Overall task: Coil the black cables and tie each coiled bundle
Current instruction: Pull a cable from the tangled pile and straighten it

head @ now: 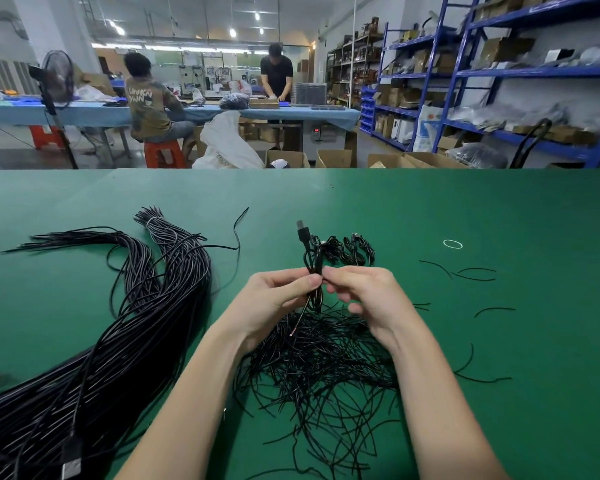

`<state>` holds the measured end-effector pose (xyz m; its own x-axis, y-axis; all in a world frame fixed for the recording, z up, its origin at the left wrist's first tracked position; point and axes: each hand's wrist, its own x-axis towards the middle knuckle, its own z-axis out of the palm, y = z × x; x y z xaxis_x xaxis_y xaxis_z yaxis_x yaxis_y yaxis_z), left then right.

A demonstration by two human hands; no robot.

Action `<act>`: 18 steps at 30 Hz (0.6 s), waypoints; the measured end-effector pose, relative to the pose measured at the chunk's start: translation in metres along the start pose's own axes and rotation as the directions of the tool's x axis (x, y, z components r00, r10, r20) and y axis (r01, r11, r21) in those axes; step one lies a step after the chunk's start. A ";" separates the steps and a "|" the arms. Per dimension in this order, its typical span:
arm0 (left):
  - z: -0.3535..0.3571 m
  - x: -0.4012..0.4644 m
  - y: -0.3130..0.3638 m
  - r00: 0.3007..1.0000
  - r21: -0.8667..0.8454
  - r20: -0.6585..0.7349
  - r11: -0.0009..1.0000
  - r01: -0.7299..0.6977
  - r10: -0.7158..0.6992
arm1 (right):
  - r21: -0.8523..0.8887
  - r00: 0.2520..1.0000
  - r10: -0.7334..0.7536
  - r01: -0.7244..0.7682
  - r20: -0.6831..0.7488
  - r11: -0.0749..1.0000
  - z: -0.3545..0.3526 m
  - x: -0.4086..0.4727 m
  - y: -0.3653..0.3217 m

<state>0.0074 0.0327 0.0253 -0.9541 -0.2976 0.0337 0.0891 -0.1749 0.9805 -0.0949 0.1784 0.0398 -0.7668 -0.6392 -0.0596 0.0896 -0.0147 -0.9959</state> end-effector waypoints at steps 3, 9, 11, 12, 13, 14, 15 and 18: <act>-0.001 -0.001 -0.005 0.998 -0.020 -0.060 1.000 -0.001 0.000 | 0.124 0.989 0.143 -0.137 -0.041 0.983 0.010 0.003 0.003; -0.007 -0.003 -0.011 0.984 -0.173 -0.176 0.985 0.000 -0.031 | -0.560 0.858 -0.513 0.420 -0.011 0.714 0.010 0.002 0.015; -0.006 -0.004 -0.011 0.984 -0.161 -0.171 0.987 0.020 -0.047 | -0.590 0.791 -0.611 0.507 0.029 0.628 0.006 0.003 0.019; -0.005 -0.004 -0.011 0.985 -0.151 -0.162 0.988 0.030 -0.054 | -0.602 0.755 -0.653 0.550 0.062 0.579 0.004 0.004 0.020; -0.004 -0.005 -0.010 0.986 -0.141 -0.154 0.989 0.037 -0.059 | -0.612 0.726 -0.682 0.579 0.087 0.539 0.003 0.005 0.022; -0.004 -0.005 -0.011 0.987 -0.136 -0.148 0.990 0.041 -0.061 | -0.618 0.712 -0.695 0.593 0.103 0.516 0.003 0.006 0.024; -0.003 -0.004 -0.010 0.987 -0.134 -0.146 0.990 0.043 -0.062 | -0.621 0.705 -0.701 0.598 0.107 0.507 0.002 0.006 0.025; -0.004 -0.002 -0.010 0.989 -0.130 -0.129 0.990 0.050 -0.067 | -0.632 0.697 -0.709 0.596 0.103 0.494 0.001 0.006 0.027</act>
<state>0.0101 0.0311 0.0143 -0.9130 -0.4039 -0.0571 0.0779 -0.3101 0.9475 -0.0967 0.1737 0.0127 -0.5327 -0.5146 0.6719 -0.8149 0.0977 -0.5713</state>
